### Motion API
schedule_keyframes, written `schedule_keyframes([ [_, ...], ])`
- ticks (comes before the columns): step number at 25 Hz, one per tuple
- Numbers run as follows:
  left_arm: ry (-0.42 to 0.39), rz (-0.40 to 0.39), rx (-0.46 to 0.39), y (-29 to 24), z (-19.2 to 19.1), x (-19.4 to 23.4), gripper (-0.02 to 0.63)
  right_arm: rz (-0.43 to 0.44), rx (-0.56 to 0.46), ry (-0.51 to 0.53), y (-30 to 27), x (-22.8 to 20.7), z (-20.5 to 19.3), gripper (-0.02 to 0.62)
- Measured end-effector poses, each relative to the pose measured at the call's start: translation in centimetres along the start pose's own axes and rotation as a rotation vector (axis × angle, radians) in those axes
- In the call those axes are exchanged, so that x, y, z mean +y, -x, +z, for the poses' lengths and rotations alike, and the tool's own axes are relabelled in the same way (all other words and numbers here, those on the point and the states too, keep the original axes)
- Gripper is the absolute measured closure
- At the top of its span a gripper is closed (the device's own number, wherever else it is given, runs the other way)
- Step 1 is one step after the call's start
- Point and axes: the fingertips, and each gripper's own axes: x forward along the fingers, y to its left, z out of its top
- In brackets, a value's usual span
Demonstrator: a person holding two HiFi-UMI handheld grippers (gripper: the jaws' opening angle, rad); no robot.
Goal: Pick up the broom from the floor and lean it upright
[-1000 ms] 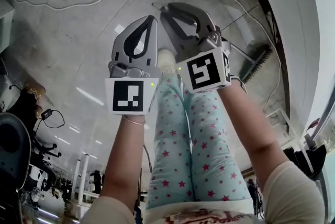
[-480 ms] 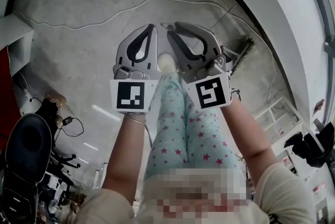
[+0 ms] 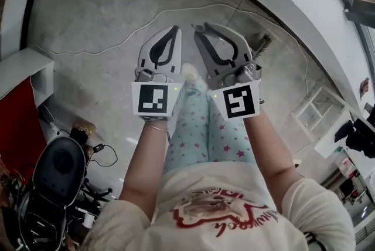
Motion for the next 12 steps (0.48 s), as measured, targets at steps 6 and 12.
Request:
schedule_keyframes([
  [6, -0.075, -0.081, -0.013, -0.6, 3.7, -5.0, 0.589, -0.204, -0.056, -0.104, 7.4, -6.0, 2.7, 0.495],
  [12, -0.112, -0.144, -0.071, -1.2, 7.2, -9.6, 0.589, -0.375, -0.215, -0.243, 13.6, -10.5, 6.0, 0.496],
])
